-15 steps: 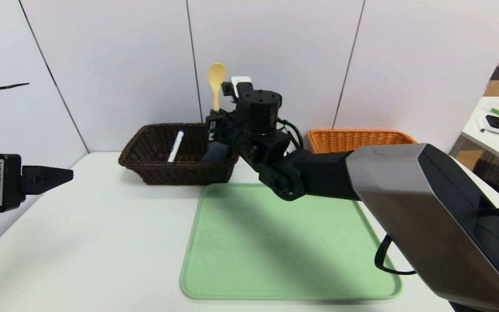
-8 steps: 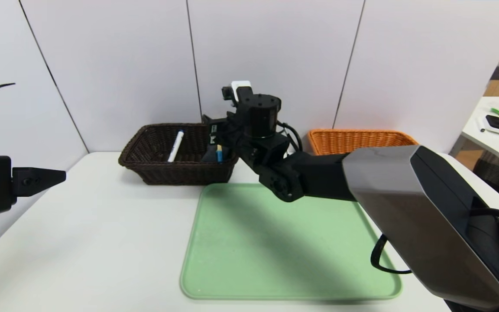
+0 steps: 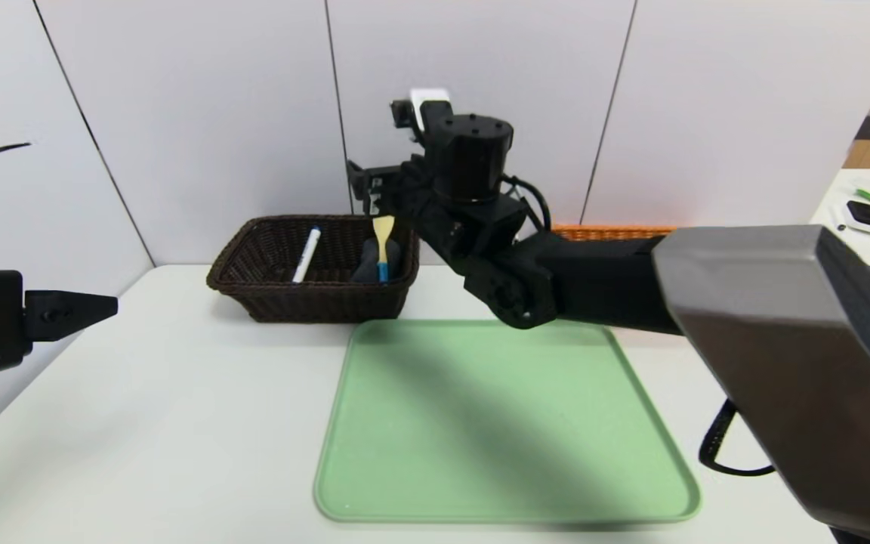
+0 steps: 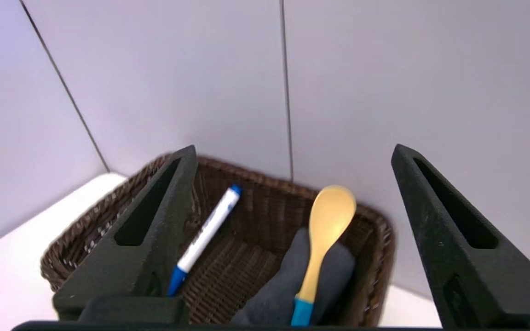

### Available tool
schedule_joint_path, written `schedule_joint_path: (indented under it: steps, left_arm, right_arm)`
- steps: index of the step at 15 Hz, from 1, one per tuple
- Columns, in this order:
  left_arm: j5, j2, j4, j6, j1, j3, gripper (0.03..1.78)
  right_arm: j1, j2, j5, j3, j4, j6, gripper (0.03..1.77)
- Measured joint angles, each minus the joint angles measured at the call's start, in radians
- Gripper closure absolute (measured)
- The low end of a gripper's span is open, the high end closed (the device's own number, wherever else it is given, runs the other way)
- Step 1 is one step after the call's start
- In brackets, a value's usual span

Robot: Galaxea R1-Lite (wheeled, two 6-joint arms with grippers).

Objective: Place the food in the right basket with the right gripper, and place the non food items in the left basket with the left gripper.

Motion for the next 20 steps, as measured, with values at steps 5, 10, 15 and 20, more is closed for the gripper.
schedule_joint_path:
  steps: [5,10,15,20]
  left_arm:
    - [-0.005,-0.001,-0.058,0.016,0.000,0.003,0.12]
    - [-0.057,-0.003,-0.061,0.144,-0.010,-0.002,0.12]
    - [-0.273,-0.029,-0.061,0.228,-0.012,-0.006,0.12]
    - [-0.281,-0.064,-0.057,0.228,0.011,-0.027,0.12]
  right_arm:
    - [-0.007,-0.237,0.003,0.004,0.344,-0.047,0.21]
    - [-0.056,-0.478,0.009,0.013,0.918,-0.053,0.15]
    - [-0.248,-0.632,0.207,0.037,1.513,-0.052,0.12]
    - [-0.397,-0.769,0.275,0.175,1.705,-0.030,0.11]
